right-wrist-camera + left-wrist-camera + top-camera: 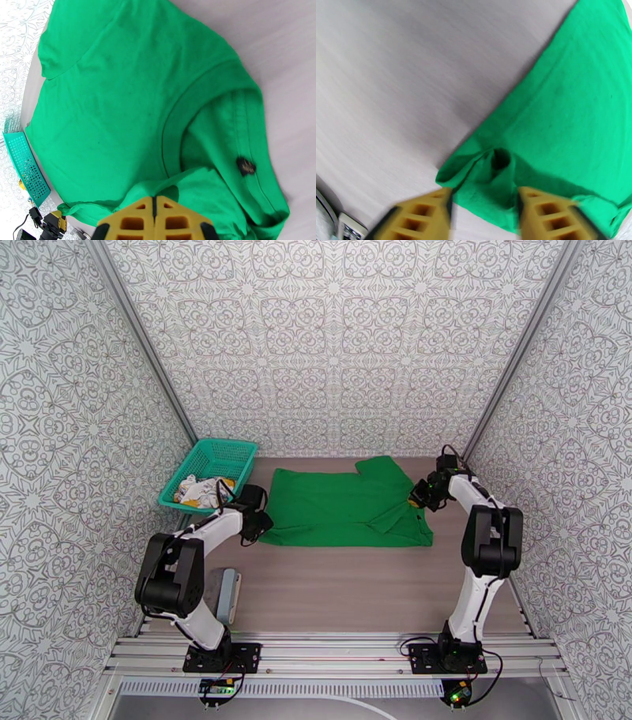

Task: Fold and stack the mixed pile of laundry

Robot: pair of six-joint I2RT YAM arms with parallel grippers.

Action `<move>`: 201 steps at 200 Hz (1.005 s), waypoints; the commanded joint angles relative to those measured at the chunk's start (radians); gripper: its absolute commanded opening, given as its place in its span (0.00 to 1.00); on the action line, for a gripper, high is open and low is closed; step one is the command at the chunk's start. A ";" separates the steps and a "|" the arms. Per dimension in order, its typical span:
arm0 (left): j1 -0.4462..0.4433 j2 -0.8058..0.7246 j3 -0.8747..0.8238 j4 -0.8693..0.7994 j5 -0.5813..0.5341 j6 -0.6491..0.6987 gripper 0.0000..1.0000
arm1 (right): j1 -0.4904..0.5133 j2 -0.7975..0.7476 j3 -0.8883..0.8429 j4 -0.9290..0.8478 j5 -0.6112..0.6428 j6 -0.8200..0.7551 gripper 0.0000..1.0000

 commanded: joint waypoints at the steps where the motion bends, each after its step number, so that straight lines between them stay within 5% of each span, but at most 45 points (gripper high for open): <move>1: 0.007 -0.013 0.022 0.010 -0.013 -0.001 0.58 | -0.016 0.051 0.042 0.027 -0.045 0.024 0.00; 73: -0.022 -0.166 -0.052 -0.019 -0.047 0.084 0.58 | -0.079 0.156 0.104 0.076 -0.119 0.086 0.00; 90: -0.046 -0.173 -0.055 -0.014 -0.027 0.122 0.57 | -0.079 0.166 0.111 0.074 -0.131 0.085 0.20; 134: -0.099 -0.085 -0.039 0.031 0.038 0.165 0.42 | -0.079 0.161 0.146 0.032 -0.115 0.057 0.40; 201: -0.112 0.080 0.070 0.080 0.077 0.174 0.39 | -0.059 -0.107 -0.122 0.072 -0.038 0.022 0.44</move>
